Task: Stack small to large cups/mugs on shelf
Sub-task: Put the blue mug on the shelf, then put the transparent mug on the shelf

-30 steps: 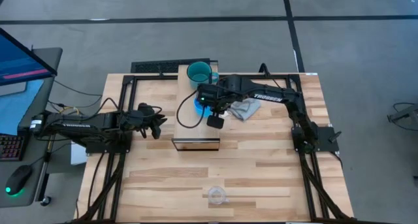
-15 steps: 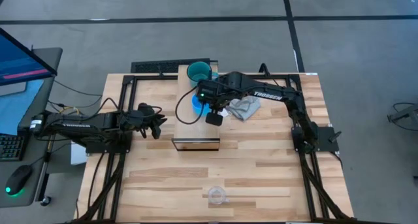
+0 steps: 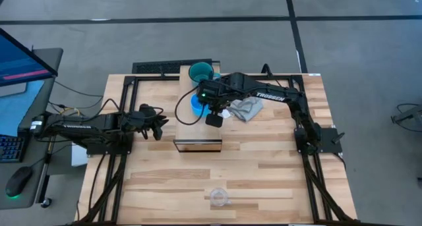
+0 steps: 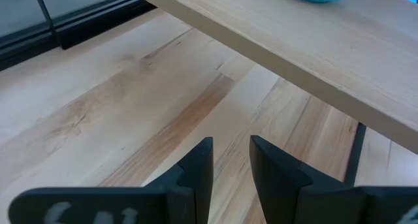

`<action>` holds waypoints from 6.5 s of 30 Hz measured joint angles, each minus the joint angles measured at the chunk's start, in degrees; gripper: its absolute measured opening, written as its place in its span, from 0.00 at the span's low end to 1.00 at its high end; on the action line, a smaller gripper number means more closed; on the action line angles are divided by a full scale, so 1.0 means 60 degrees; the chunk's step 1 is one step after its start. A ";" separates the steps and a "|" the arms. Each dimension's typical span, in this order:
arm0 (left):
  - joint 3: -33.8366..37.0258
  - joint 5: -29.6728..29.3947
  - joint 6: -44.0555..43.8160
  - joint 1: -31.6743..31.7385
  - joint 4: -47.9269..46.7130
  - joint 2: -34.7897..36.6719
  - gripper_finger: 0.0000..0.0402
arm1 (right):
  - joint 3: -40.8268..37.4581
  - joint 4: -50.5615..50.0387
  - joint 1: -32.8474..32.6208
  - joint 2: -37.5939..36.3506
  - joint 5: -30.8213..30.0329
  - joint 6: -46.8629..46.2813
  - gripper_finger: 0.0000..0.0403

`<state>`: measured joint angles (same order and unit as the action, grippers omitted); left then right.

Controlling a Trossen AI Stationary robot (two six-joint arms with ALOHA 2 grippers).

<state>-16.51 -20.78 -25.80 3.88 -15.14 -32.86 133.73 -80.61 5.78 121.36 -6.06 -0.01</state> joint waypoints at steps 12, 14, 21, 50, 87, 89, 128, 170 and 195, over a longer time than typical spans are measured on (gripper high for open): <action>0.0000 0.0004 -0.0046 0.0002 -0.0016 0.0004 0.23 | 0.0009 0.0045 0.0133 0.0253 0.0002 0.0045 0.00; 0.0000 0.0004 -0.0045 0.0001 -0.0044 0.0001 0.23 | 0.0028 0.0070 0.0120 0.0365 -0.0001 0.0076 0.00; 0.0000 0.0007 -0.0067 0.0002 -0.0182 0.0001 0.23 | 0.0007 -0.0299 0.0098 0.0433 0.0006 0.0171 0.00; 0.0000 0.0679 0.0222 -0.0004 0.0254 0.1235 0.23 | 0.0153 -0.0309 -0.0907 -0.2616 -0.0382 -0.0437 0.00; -0.0007 0.1831 0.0359 -0.0011 -0.0670 0.4736 0.23 | -1.5942 1.3641 -0.3636 -1.1067 -0.0001 -0.3429 0.00; -0.0007 0.1981 0.0138 -0.0011 -0.0672 0.4736 0.23 | -1.5945 1.3693 -0.4105 -1.0757 -0.0001 -0.3432 0.00; -0.0004 0.2709 0.0449 -0.0011 -0.1435 0.4734 0.23 | -1.5948 1.6727 -0.5446 -0.9551 0.0002 -0.6528 0.31; -0.0004 0.3657 0.0437 -0.0011 -0.1424 0.4735 0.23 | -1.5937 1.6875 -0.5249 -0.9398 -0.0253 -0.7561 0.62; 0.0000 0.3654 0.0433 -0.0011 -0.1609 0.4735 0.23 | -1.0516 0.9089 -0.5782 -0.5619 0.0322 -0.6750 0.53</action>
<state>-16.51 1.15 -23.20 3.81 -24.79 -4.45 70.64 -26.08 -28.91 87.65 -4.13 -40.51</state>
